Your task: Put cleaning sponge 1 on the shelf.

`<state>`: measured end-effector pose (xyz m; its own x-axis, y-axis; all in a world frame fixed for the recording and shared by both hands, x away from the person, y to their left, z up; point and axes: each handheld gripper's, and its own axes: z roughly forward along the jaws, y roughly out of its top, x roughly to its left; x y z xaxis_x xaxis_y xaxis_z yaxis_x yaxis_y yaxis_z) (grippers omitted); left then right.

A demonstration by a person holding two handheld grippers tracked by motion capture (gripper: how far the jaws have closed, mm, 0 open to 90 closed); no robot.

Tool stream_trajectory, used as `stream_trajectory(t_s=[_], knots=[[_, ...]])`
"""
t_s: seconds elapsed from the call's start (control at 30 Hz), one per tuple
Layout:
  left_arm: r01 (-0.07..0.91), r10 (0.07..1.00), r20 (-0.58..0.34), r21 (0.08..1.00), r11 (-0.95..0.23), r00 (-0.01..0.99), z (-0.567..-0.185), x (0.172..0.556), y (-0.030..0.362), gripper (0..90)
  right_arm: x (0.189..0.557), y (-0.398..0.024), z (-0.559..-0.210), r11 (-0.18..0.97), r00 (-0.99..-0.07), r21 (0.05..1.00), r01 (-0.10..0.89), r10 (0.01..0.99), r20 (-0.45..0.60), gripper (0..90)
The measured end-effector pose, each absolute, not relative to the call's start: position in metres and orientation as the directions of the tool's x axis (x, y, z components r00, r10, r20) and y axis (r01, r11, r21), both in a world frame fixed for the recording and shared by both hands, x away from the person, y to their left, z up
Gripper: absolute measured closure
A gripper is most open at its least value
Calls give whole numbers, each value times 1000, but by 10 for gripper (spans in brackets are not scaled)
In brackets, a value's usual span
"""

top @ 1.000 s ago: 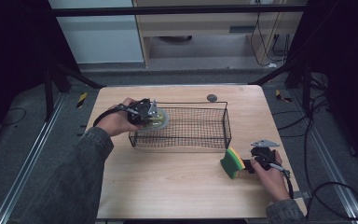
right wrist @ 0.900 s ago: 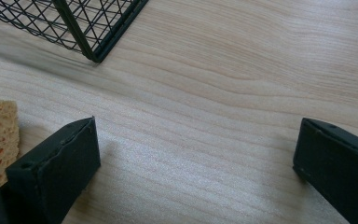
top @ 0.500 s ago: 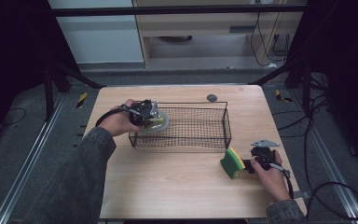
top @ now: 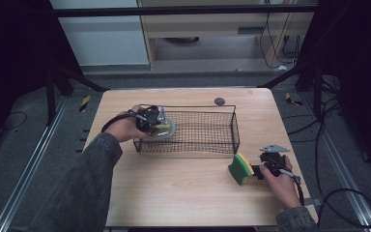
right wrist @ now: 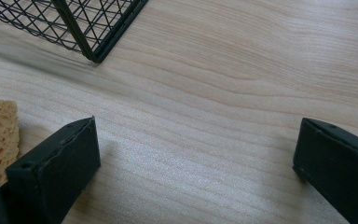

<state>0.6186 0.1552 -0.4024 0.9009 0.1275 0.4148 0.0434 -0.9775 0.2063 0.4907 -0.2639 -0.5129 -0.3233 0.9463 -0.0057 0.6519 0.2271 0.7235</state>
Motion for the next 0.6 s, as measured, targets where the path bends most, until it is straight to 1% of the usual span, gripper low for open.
stream_trajectory(t_s=[0.6], knots=[[70,136,363,188,-980,922,-416,623,153,707,491,-264,-513,226,-324,723,653,946,-3,7]])
